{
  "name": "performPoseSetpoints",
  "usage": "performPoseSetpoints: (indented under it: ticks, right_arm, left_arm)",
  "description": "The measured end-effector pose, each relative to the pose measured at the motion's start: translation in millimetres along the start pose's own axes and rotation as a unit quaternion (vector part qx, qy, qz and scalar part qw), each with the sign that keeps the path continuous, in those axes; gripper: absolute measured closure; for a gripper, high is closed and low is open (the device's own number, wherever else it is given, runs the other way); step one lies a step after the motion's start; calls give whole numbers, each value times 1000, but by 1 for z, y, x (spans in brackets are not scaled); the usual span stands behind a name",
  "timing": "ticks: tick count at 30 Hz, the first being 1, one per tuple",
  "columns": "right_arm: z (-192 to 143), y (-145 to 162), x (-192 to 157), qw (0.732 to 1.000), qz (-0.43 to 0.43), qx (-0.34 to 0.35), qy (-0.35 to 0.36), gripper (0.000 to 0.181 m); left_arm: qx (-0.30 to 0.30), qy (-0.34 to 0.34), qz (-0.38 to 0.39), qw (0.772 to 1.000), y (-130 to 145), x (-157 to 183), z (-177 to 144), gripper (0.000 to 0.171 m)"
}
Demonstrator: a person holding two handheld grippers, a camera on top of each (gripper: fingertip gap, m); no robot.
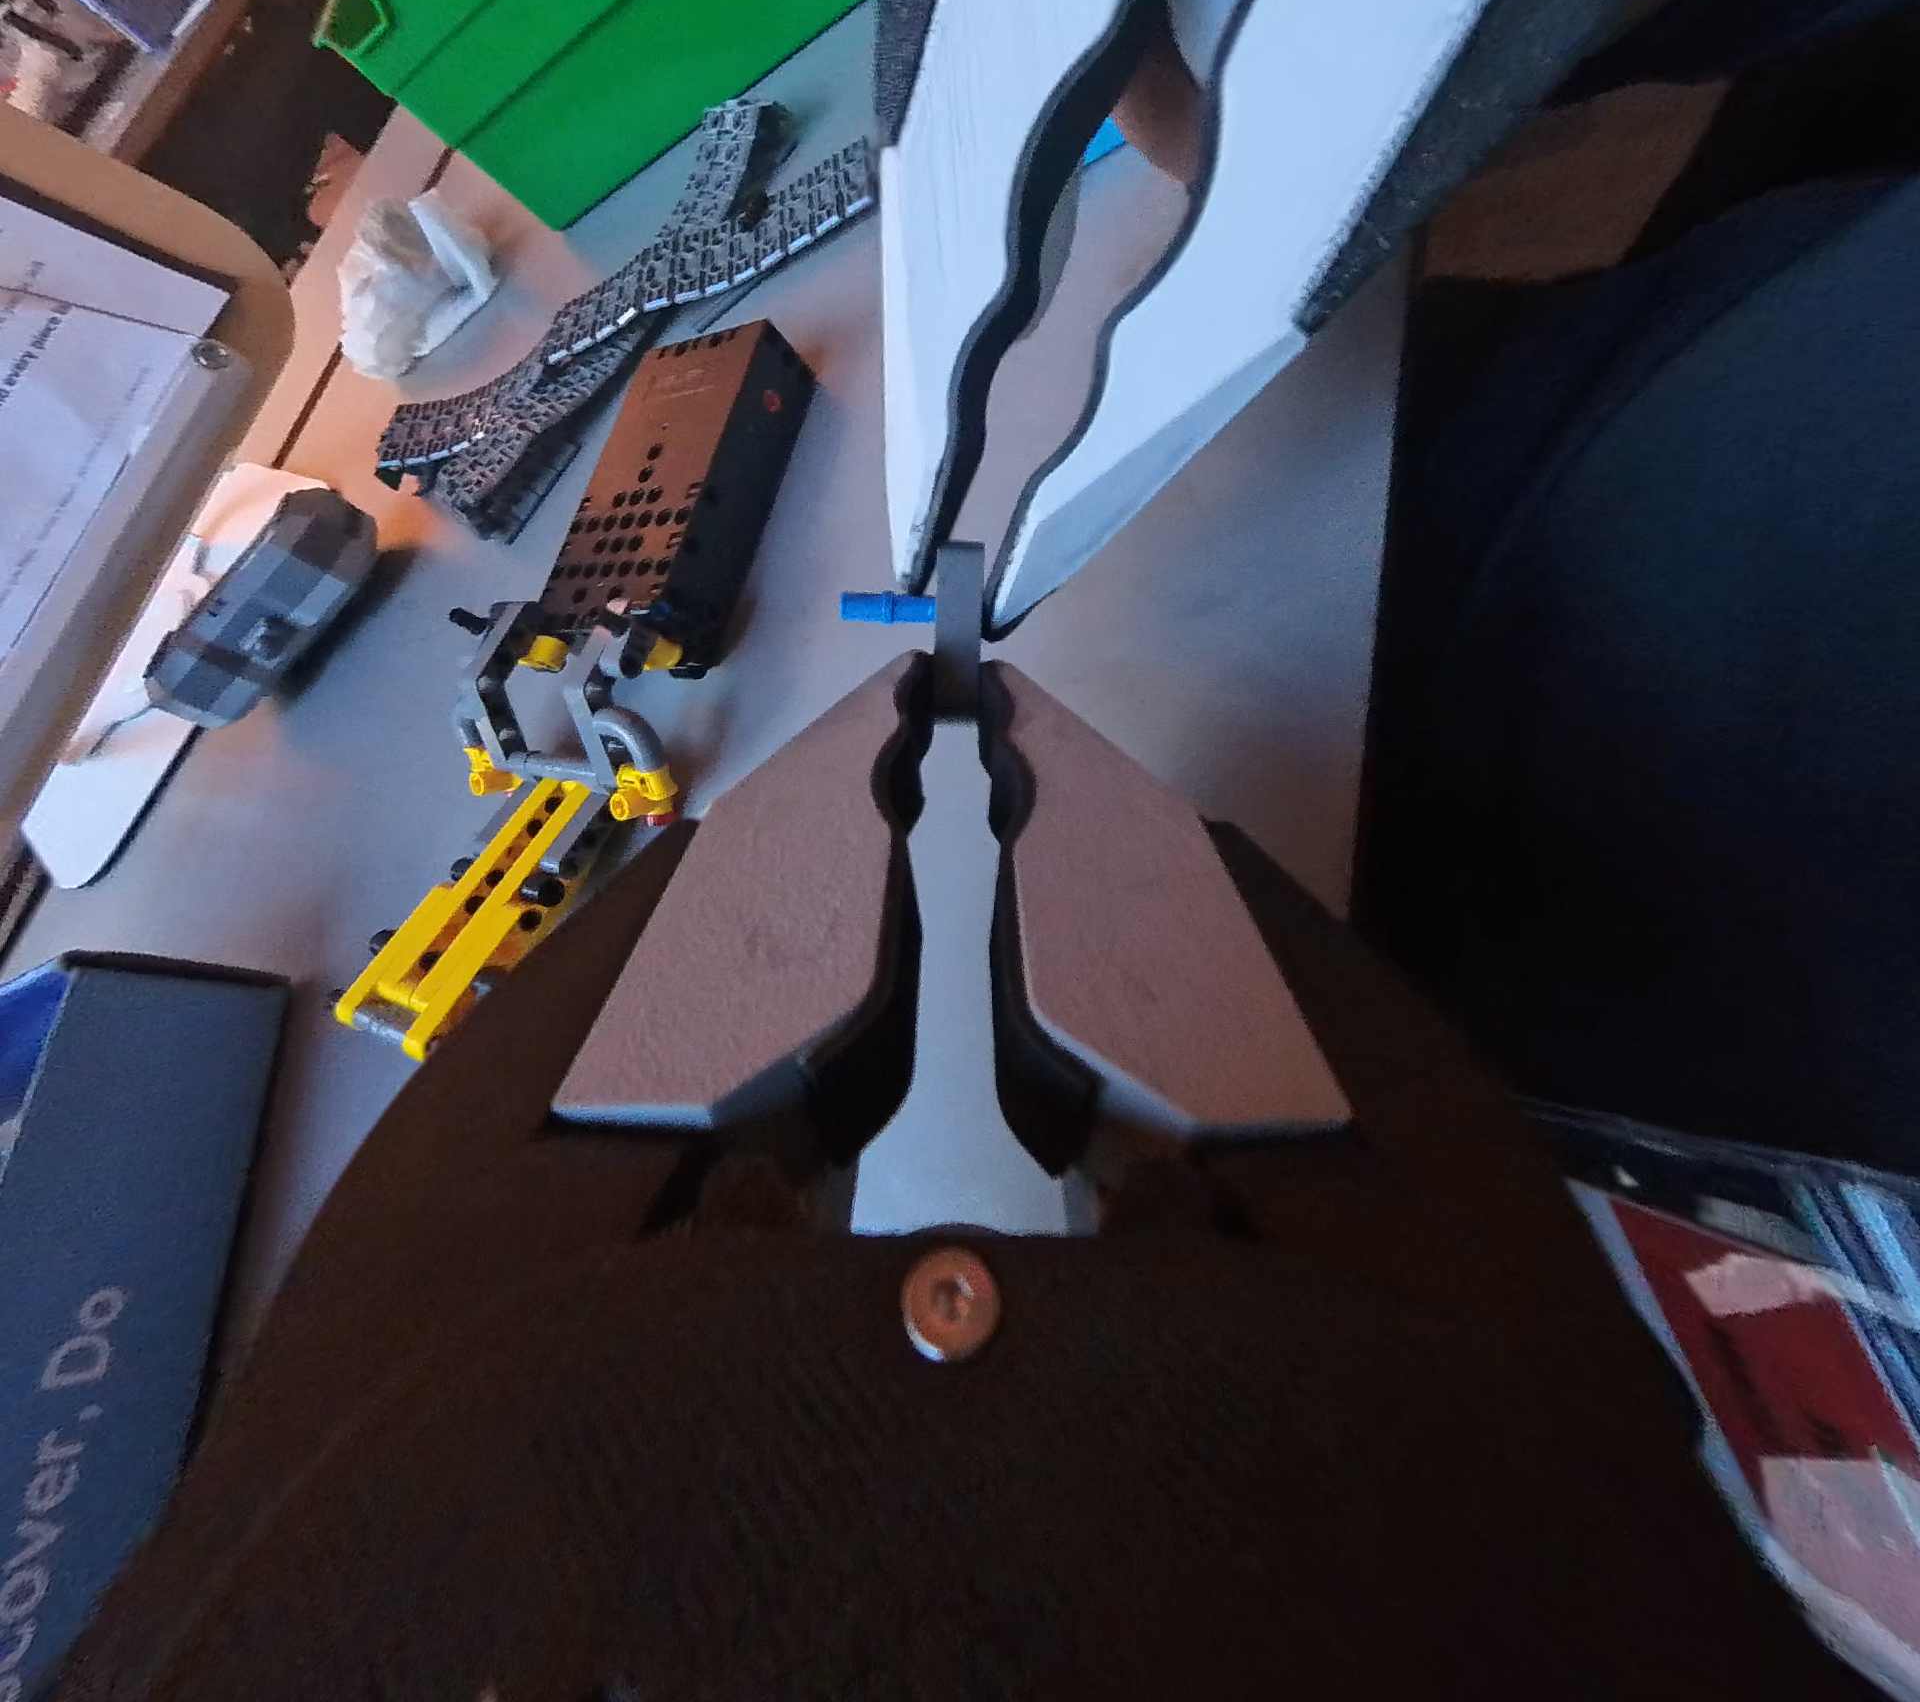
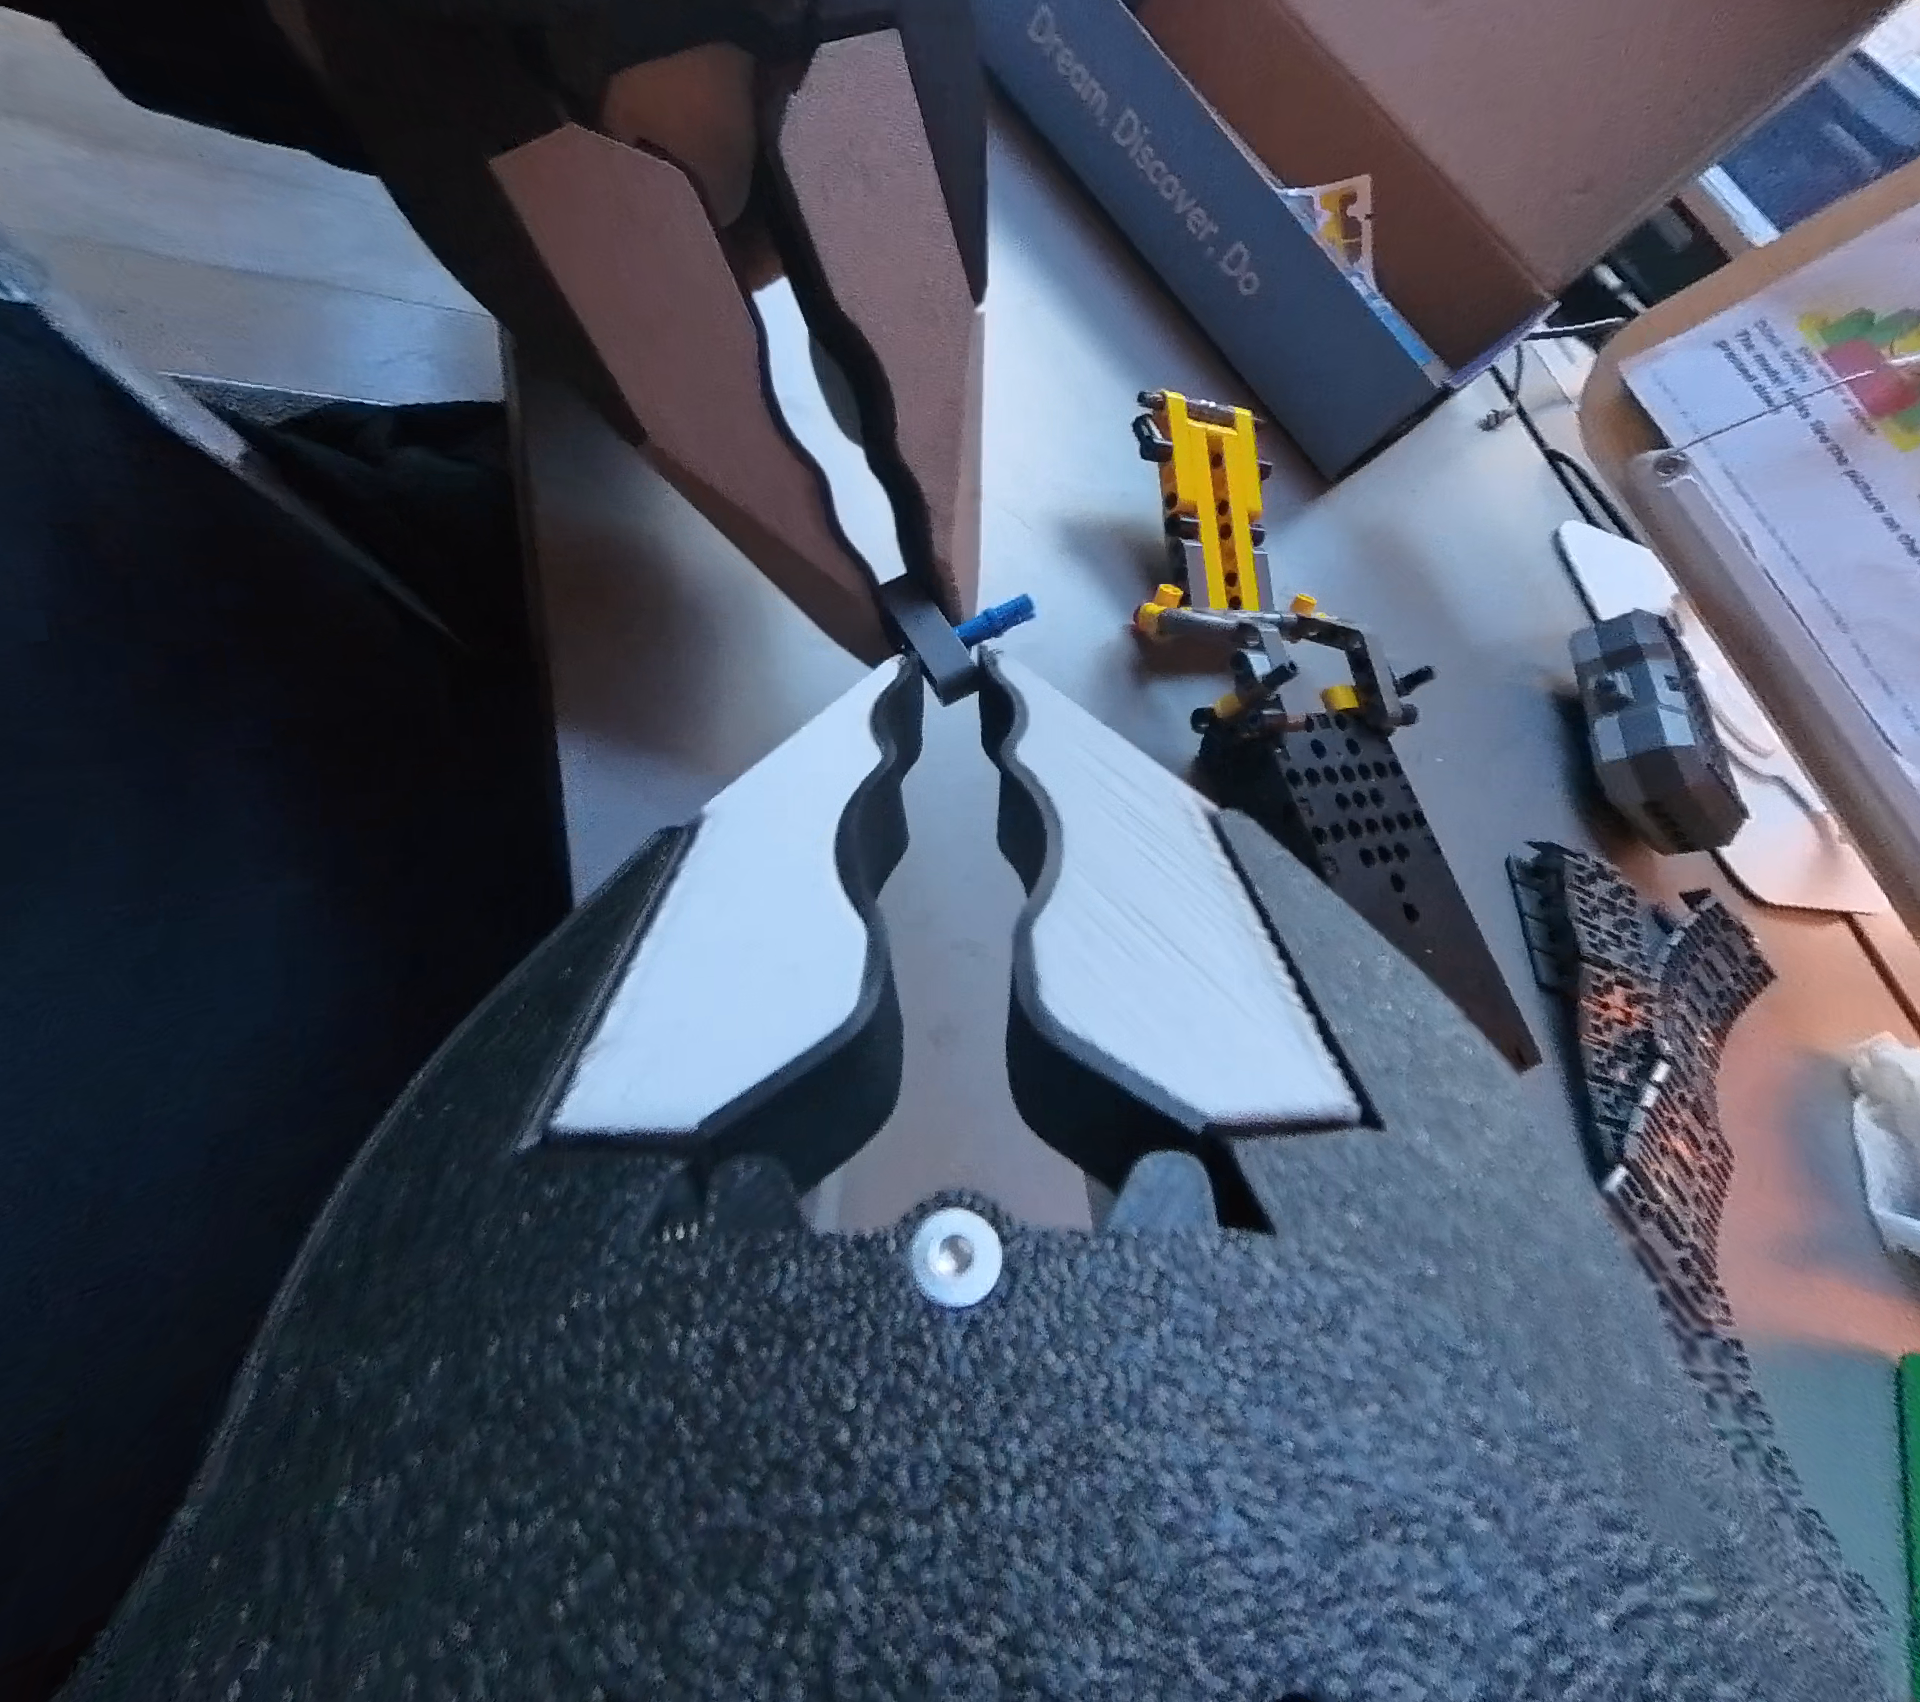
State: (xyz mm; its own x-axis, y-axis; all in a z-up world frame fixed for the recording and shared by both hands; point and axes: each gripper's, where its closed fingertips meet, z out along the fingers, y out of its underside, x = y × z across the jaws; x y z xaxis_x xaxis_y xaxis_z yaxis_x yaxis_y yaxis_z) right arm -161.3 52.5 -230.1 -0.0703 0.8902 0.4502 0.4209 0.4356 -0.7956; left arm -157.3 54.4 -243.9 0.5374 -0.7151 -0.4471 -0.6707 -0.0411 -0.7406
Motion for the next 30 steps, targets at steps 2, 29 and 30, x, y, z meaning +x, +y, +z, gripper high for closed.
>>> performPoseSetpoints:
  ticks: [2, 29, 30]
  right_arm:
    - [2, -2, 0, 1000, 7, 4, -1, 174]
    - [1, -8, 8, 934, 321, 30, -151, 177]
    - [2, -8, 8, 932, 327, 30, -154, 177]
  left_arm:
    - [6, 22, -18, 1000, 1, -1, -2, 165]
    - [-8, -137, 189, 972, -5, -14, 1, 165]
    - [-8, -137, 187, 973, -5, -14, 1, 165]
